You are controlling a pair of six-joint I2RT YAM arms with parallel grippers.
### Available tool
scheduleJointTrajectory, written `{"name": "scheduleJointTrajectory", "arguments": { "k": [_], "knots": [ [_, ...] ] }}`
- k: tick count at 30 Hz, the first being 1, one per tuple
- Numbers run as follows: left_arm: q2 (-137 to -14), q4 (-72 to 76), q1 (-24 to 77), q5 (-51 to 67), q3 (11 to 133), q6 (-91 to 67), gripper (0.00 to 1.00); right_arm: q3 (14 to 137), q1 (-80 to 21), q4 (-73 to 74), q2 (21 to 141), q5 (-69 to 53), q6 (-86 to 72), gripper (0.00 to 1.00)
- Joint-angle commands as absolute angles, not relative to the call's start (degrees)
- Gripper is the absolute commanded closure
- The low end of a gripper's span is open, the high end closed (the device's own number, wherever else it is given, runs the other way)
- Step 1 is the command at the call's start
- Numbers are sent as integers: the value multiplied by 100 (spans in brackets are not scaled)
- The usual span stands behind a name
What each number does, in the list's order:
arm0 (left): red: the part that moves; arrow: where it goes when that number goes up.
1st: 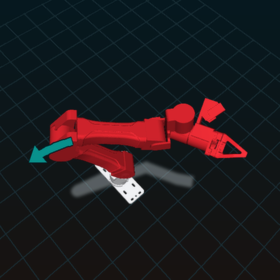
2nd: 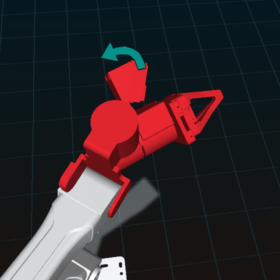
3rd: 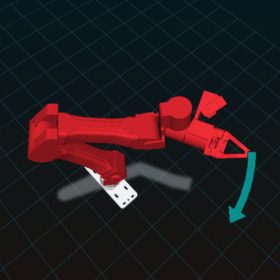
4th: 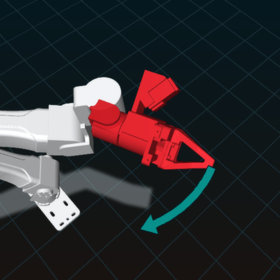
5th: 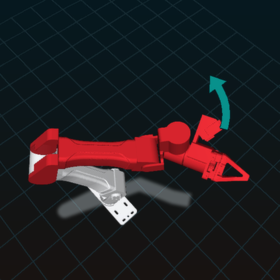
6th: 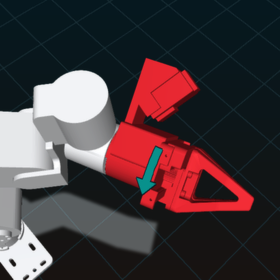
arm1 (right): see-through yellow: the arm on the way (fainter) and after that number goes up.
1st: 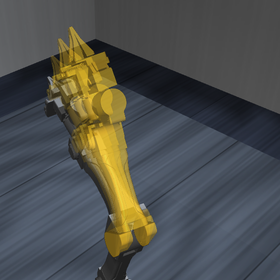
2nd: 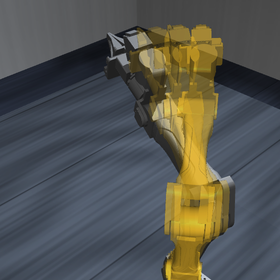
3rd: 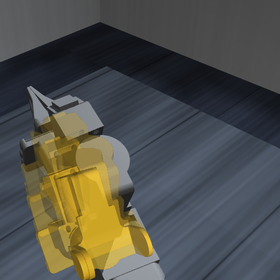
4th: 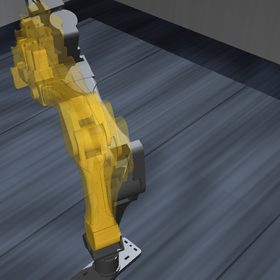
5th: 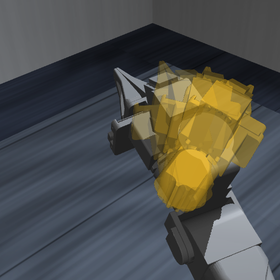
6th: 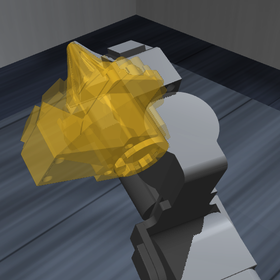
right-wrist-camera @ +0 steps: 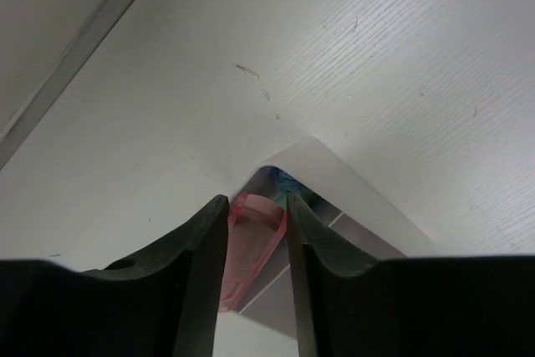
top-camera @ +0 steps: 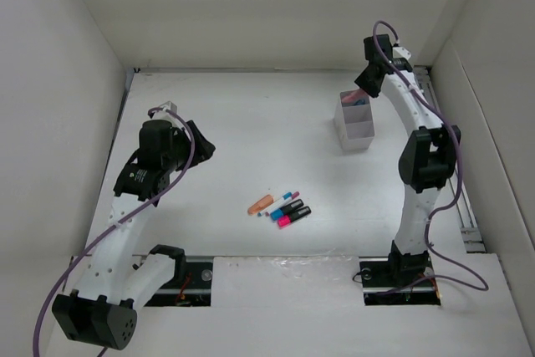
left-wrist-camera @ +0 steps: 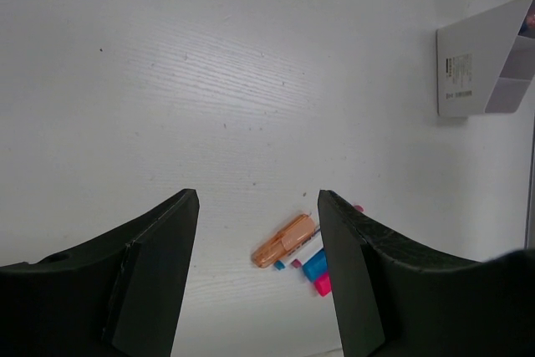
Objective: Sort the stationery into containers
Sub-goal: Place the pen in the storage box, then pick up the pen from the center of the board.
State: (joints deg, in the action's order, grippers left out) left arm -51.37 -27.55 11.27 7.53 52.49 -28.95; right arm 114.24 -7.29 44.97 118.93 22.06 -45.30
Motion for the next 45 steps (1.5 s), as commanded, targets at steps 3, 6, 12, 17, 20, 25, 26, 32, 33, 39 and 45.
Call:
{"name": "scheduleJointTrajectory", "arguments": {
  "k": [3, 6, 12, 17, 20, 25, 26, 32, 33, 39, 45],
  "knots": [
    [-5115, -2549, 1160, 826, 5370, -2821, 44, 11338, -853, 4298, 11602, 2276, -4641, 56],
    [-5115, -2549, 1160, 826, 5370, -2821, 44, 11285, -853, 4298, 11541, 2329, -4641, 53],
    [-5115, -2549, 1160, 826, 5370, -2821, 44, 11040, -940, 4298, 11189, 2198, -4641, 53],
    [-5063, -2733, 1160, 765, 5370, -2821, 44, 10006, -1947, 4176, 10146, 1899, -4281, 83],
    [-5010, -2786, 1160, 765, 5370, -2821, 44, 9224, -2904, 4227, 9801, 1390, -4228, 97],
    [-5010, -2900, 1160, 712, 5370, -2821, 44, 8473, -4331, 4333, 9659, 915, -4604, 94],
    [-5010, -2953, 1160, 712, 5370, -2821, 44, 8412, -4507, 4333, 9711, 723, -4658, 85],
    [-5010, -2953, 1160, 659, 5370, -2821, 44, 8306, -5343, 4280, 10212, 598, -4965, 54],
    [-5010, -2953, 1160, 659, 5370, -2821, 44, 8306, -5396, 4280, 10274, 545, -4966, 52],
    [-4957, -2953, 1160, 711, 5370, -2821, 44, 8367, -5599, 4069, 10687, 466, -5124, 51],
    [-4957, -2953, 1160, 764, 5317, -2821, 44, 8420, -5599, 3964, 11100, 519, -5229, 50]
  ]
}}
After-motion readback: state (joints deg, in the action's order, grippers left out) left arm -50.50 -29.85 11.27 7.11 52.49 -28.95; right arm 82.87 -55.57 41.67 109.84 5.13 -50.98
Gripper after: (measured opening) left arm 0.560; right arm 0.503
